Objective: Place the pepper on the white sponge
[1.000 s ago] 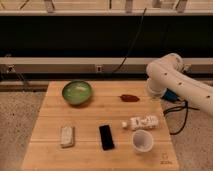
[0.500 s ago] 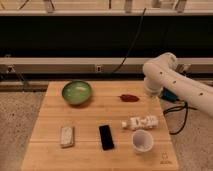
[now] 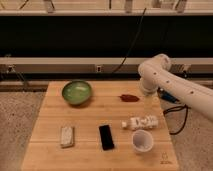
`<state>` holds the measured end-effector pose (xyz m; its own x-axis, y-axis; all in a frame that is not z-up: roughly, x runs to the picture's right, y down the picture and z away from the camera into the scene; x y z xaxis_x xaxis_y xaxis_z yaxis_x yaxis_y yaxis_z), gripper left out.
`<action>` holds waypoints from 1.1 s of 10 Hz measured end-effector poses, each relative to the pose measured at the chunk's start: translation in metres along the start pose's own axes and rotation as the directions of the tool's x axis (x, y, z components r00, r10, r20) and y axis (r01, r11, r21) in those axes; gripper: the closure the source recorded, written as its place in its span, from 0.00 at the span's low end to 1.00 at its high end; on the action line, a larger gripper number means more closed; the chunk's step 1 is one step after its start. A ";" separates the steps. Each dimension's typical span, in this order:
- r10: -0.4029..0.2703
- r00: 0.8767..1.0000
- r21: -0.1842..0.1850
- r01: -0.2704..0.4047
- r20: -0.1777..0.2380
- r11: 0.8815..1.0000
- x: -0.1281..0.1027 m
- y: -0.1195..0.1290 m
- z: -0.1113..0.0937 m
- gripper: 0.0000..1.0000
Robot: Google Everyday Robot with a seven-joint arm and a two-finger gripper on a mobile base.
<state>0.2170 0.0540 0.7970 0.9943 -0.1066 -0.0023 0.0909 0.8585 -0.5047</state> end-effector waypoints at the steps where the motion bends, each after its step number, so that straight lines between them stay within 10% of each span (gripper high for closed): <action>1: -0.006 1.000 -0.001 0.006 0.001 1.000 -0.001 -0.002 0.003 0.20; 11: -0.063 0.998 0.007 0.063 0.023 0.998 -0.009 -0.027 0.038 0.20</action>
<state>0.2081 0.0506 0.8439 0.9875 -0.1494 0.0493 0.1540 0.8534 -0.4980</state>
